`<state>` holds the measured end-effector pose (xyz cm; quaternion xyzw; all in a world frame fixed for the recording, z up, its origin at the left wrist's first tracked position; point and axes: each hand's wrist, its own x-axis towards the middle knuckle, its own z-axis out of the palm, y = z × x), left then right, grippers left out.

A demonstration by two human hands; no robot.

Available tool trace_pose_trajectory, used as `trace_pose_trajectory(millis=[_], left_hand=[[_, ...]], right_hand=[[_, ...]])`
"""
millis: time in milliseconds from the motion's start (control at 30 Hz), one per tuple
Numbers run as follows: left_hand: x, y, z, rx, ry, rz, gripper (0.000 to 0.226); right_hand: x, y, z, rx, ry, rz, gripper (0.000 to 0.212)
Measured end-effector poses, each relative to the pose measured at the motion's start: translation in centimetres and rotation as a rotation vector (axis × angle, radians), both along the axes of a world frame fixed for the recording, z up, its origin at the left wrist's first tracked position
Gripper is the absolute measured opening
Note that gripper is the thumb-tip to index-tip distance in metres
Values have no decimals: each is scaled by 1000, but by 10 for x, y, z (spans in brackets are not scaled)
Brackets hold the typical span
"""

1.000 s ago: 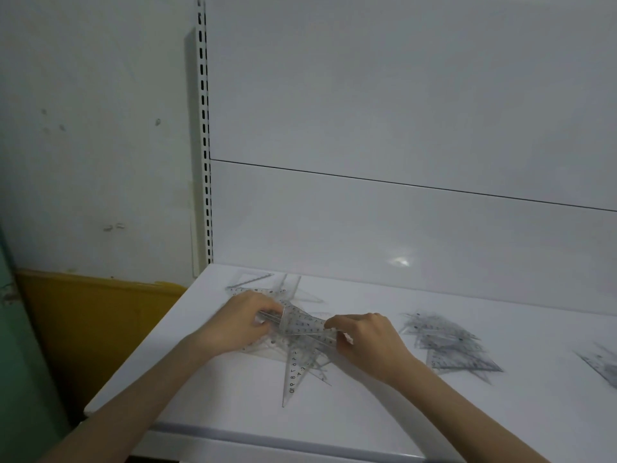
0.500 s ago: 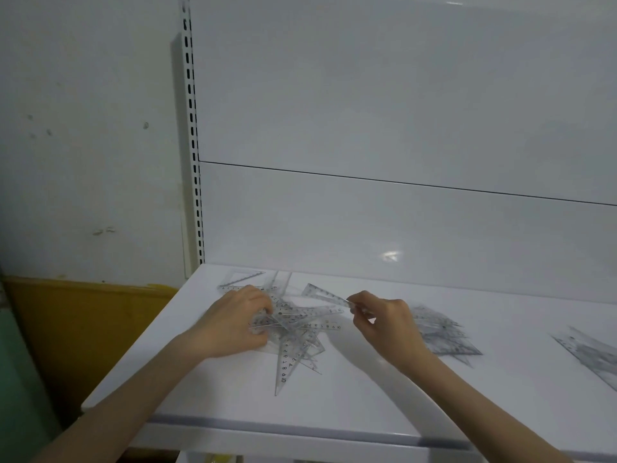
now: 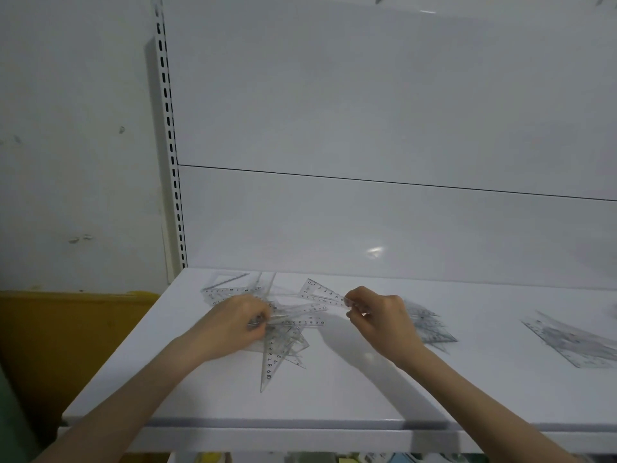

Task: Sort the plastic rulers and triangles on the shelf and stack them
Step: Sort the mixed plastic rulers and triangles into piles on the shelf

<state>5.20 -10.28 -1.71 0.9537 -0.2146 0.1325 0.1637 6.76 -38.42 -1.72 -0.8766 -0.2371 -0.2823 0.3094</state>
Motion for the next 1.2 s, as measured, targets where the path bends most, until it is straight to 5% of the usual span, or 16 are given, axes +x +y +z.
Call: trace_pose_trajectory(millis=[200,467,700,1000,1200], left_hand=[[-5,-8,4,-51,24,-18,20],[-15,-9,19,-307,-167,-20,14],[3,-52,14,-264,-261,-150,31],[32,-212,12,-203,-176,-324,30],[33,-357,-7,-168,-117,-415,70]], right_hand=[[-12,-10,2,-56,33,-57,15],[-16,-19,-6,-54,112,-121,14],[-35,-58,0,-132,86,-178,43],[-46,-226,-10,-138,72,-347,42],[-43,-393,-23,-257,144,-558,43]])
